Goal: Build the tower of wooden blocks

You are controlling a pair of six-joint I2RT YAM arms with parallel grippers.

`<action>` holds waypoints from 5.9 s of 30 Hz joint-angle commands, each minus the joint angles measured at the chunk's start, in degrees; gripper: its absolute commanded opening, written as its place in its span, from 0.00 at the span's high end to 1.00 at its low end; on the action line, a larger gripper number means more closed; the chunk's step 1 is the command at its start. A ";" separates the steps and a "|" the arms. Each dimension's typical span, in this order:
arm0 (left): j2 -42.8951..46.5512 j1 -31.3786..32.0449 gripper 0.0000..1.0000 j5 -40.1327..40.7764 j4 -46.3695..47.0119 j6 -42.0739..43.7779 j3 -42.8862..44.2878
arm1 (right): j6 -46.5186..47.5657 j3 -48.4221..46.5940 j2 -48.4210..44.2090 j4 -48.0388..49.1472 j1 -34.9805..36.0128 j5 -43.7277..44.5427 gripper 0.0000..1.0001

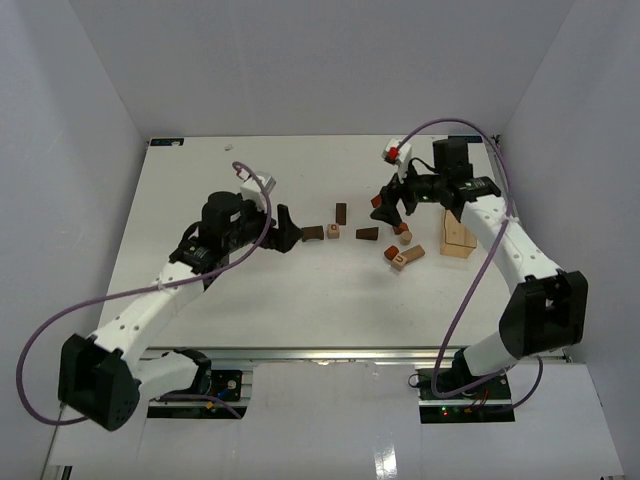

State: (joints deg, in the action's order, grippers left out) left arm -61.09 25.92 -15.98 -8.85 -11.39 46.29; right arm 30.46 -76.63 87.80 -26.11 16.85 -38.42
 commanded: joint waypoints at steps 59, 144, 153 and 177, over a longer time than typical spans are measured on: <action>-79.72 12.35 0.71 30.32 -24.24 -6.17 80.27 | -11.67 23.65 -19.61 18.70 -19.48 -18.78 0.13; -32.49 12.71 1.00 -13.84 -5.30 29.58 8.49 | 4.35 31.96 -29.22 16.18 -6.76 -25.39 0.08; -37.96 14.64 1.00 -9.95 -3.98 35.38 10.58 | 4.00 33.12 -30.29 16.18 -8.45 -27.74 0.07; -31.84 17.33 0.34 -0.13 0.31 35.47 5.50 | 3.72 33.64 -30.30 16.18 -10.33 -29.76 0.07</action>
State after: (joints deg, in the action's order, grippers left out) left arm -97.55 42.98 -17.54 -9.49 24.21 52.75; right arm 33.67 -43.24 58.33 -10.50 7.07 -66.20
